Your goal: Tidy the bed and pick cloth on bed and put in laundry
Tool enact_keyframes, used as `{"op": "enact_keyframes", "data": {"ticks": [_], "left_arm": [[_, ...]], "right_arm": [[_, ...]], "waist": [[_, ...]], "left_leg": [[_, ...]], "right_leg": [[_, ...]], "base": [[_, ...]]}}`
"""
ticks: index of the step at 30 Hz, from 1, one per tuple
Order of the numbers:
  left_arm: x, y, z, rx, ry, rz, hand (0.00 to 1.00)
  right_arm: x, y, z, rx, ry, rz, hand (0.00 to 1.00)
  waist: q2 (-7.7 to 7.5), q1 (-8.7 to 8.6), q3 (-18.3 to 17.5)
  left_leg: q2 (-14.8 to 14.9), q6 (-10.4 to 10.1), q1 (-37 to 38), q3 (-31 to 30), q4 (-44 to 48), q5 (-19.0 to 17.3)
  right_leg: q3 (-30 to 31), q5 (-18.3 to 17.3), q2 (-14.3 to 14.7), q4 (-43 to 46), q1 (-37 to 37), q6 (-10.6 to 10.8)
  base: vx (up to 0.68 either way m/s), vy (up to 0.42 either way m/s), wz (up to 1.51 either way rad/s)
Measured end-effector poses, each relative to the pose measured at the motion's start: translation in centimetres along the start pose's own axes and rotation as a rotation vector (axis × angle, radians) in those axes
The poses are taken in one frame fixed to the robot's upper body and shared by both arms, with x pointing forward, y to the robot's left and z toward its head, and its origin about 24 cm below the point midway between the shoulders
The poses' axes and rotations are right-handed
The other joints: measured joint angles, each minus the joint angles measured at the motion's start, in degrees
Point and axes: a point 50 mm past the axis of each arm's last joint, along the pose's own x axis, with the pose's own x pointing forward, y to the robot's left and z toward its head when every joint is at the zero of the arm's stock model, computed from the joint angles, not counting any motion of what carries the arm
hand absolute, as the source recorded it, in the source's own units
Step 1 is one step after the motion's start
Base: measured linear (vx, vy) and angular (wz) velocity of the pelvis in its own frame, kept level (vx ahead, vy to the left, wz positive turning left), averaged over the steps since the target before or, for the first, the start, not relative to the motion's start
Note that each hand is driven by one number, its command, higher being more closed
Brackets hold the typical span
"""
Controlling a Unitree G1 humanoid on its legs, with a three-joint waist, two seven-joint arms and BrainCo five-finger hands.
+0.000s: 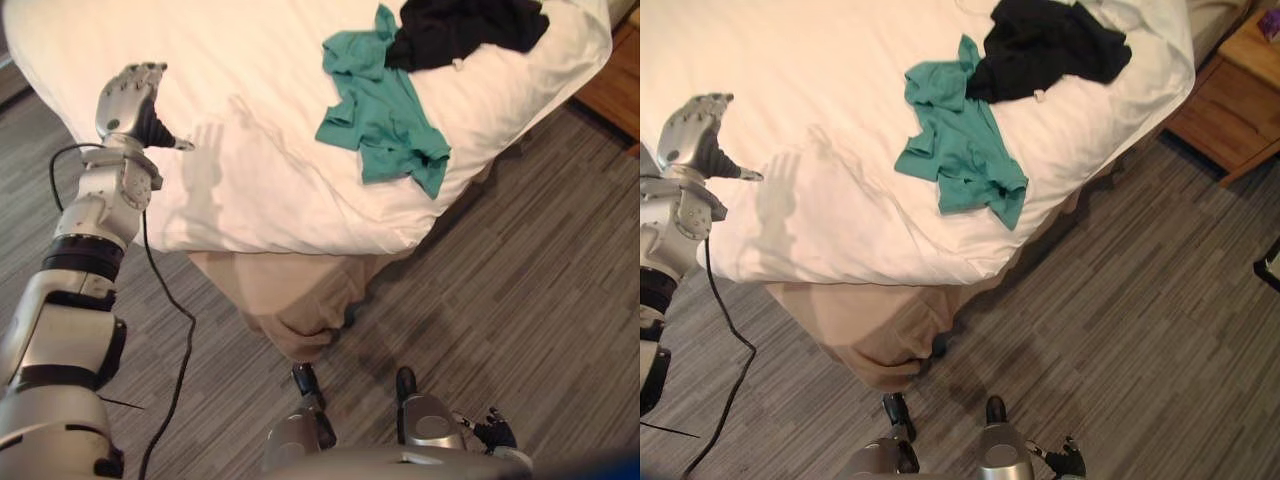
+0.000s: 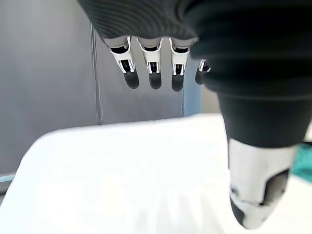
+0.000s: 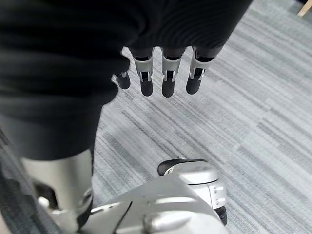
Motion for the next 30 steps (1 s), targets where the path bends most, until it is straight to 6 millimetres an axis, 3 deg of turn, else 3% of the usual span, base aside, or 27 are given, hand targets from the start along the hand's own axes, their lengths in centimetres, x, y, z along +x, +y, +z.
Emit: {"op": "enact_keyframes", "data": {"ticks": [7,8,14,15,16,17,18,19,21,24,27,28,30], "left_arm": [[0.8,0.9,-0.2,-0.017,0.04,-0.001,0.0],[0.9,1.0,-0.1,-0.027,0.039,0.004,1.0],[1.3,0.4,2.4,-0.098,-0.021,-0.024,1.0],[1.4,0.0,3.1,-0.104,-0.038,-0.041,1.0],[1.6,0.1,3.6,-0.11,-0.048,-0.045,1.0],[1.8,0.3,4.0,-0.112,-0.06,-0.049,1.0],[2.1,0.8,4.3,-0.121,-0.074,-0.038,1.0],[2.1,0.8,4.6,-0.119,-0.085,-0.048,1.0],[2.0,0.3,4.8,-0.103,-0.098,-0.085,1.0],[1.6,-0.6,5.4,-0.081,-0.14,-0.139,1.0],[0.2,-1.5,6.4,-0.084,-0.243,-0.16,1.0],[-1.0,-2.5,6.6,-0.086,-0.286,-0.189,1.0],[-1.9,-3.3,6.3,-0.098,-0.299,-0.223,1.0]], "right_arm": [[0.0,1.6,3.8,0.111,-0.153,0.028,0.0],[-0.1,1.9,4.2,0.114,-0.172,0.033,0.0],[-0.4,2.3,5.7,0.124,-0.24,0.044,0.0],[-0.5,2.5,6.1,0.136,-0.253,0.05,0.0],[-0.4,2.3,6.8,0.153,-0.28,0.05,0.0],[-0.3,2.4,7.3,0.149,-0.292,0.053,0.0],[-0.4,3.0,7.0,0.136,-0.281,0.069,0.0],[-0.2,2.8,7.6,0.121,-0.292,0.07,0.0],[-0.1,2.7,7.4,0.116,-0.283,0.071,0.0],[-0.1,2.6,6.9,0.117,-0.261,0.065,0.0],[0.1,2.0,6.4,0.098,-0.242,0.053,0.0],[0.3,1.2,6.0,0.097,-0.223,0.037,0.0],[0.5,0.9,5.5,0.1,-0.197,0.027,0.0]], "waist": [[-1.36,1.1,1.26],[-1.71,1.61,1.42],[-1.72,3.1,1.41],[-1.39,3.2,1.54],[0.24,3.73,2.37],[-0.44,3.81,2.15],[-1.98,3.13,2.36],[-0.35,3.47,3.18],[0.02,4.08,3.27],[0.13,3.39,3.27],[0.45,3.44,2.93],[1.31,3.45,2.41],[1.45,3.45,2.33]], "left_leg": [[3.05,1.04,-5.24,3.18,0.02,3.59],[3.81,1.03,-5.37,4.13,0.02,4.07],[4.93,1.86,-6.86,6.33,0.03,5.99],[6.43,2.79,-6.66,6.54,0.07,6.75],[8.16,2.87,-6.44,6.01,0.06,6.82],[8.05,2.19,-6.71,6.49,0.05,7.32],[5.97,0.33,-6.12,7.62,0.05,6.22],[7.37,-0.04,-6.22,9.33,0.04,6.0],[7.52,-0.92,-5.33,10.51,0.02,6.8],[7.33,-0.91,-1.26,10.5,0.03,6.81],[5.94,-0.91,1.56,10.06,0.06,6.79],[5.22,-0.97,1.76,8.72,0.06,6.74],[4.54,-0.98,2.6,8.17,0.06,6.73]], "right_leg": [[1.82,0.46,2.69,5.71,-7.8,-0.35],[2.64,0.49,3.32,7.31,-8.94,-0.38],[3.03,0.5,4.52,10.15,-11.38,-0.38],[3.13,0.77,5.35,17.09,-14.63,-0.29],[2.97,-2.08,5.84,20.29,-18.9,-1.49],[2.99,0.47,4.81,6.89,-16.73,-2.5],[3.64,9.5,1.81,-2.85,-14.67,0.62],[3.51,11.28,3.28,-4.23,-14.3,0.74],[3.71,11.29,3.48,-4.32,-13.63,0.75],[2.94,11.27,3.18,-4.21,-9.31,0.77],[2.34,10.99,1.84,-3.99,-6.03,1.15],[0.77,10.99,1.0,-3.65,-5.45,1.14],[0.05,10.92,0.3,-3.72,-4.26,1.04]], "base": [[0.02,-0.055,-0.03],[0.02,-0.054,-0.04],[0.04,-0.064,0.02],[-0.02,-0.102,-0.12],[-0.06,-0.053,-0.08],[-0.03,-0.051,0.29],[0.03,-0.044,0.32],[0.07,-0.115,0.17],[0.07,-0.07,-0.17],[0.09,0.009,0.08],[0.06,0.071,0.22],[0.04,0.072,0.28],[0.03,0.064,0.24]]}}
